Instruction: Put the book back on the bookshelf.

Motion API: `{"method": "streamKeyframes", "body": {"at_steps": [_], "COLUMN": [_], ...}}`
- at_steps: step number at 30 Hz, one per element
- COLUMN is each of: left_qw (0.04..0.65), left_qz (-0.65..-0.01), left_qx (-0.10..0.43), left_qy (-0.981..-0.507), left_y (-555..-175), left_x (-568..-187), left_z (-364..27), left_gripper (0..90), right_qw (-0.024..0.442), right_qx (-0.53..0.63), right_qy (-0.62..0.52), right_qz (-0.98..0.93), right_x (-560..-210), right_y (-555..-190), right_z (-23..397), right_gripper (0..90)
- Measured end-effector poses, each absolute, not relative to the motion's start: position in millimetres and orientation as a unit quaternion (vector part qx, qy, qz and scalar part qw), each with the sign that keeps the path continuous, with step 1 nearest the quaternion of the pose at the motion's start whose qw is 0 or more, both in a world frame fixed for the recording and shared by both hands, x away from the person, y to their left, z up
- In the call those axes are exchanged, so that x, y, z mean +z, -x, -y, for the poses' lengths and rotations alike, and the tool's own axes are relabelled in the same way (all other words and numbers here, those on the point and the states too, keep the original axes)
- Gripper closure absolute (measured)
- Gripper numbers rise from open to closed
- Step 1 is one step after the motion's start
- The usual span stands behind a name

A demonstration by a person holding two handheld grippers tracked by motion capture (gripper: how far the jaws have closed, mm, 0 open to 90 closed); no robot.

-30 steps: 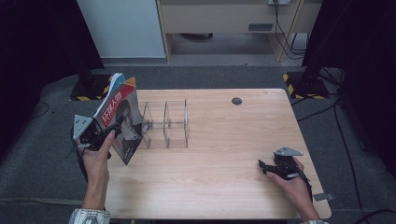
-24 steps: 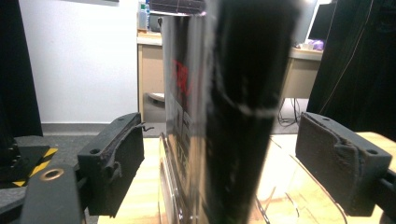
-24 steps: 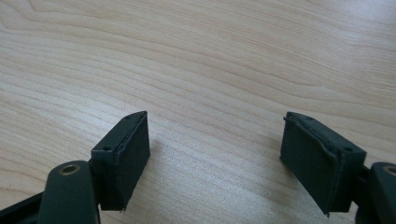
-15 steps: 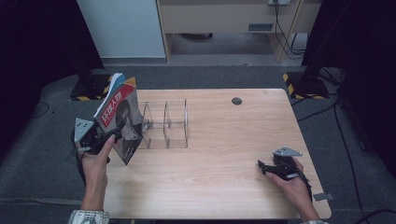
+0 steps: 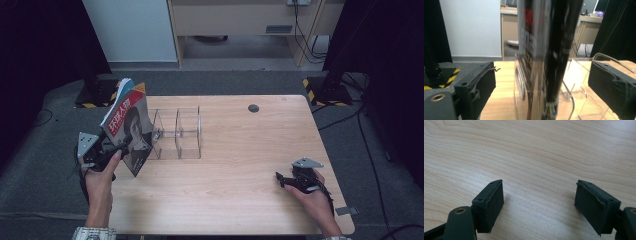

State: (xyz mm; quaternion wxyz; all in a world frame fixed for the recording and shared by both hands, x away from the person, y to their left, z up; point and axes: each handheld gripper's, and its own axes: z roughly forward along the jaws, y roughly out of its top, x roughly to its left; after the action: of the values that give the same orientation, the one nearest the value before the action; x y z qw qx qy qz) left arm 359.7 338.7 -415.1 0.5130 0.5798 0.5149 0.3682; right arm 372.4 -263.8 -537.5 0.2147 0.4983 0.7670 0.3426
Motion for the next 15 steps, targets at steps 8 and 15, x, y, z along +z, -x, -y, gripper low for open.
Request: {"method": "streamKeyframes", "body": {"at_steps": [8, 15], "left_qw": [0.502, 0.494], "left_qz": [-0.516, -0.517], "left_qx": [0.358, 0.359], "left_qy": [-0.594, -0.599], "left_y": [-357.4, -350.8], "left_x": [-421.9, -426.9], "left_z": [-334.1, -334.5], "left_gripper": [3.1, 2.4], "right_qw": [0.214, 0.214], "right_qx": [0.342, 0.342], "right_qy": [-0.495, -0.495], "right_qz": [-0.770, -0.770], "right_x": [-537.6, -537.6], "right_y": [-372.7, -372.7], "right_z": [263.6, 263.6], "right_gripper": [22.4, 22.4]}}
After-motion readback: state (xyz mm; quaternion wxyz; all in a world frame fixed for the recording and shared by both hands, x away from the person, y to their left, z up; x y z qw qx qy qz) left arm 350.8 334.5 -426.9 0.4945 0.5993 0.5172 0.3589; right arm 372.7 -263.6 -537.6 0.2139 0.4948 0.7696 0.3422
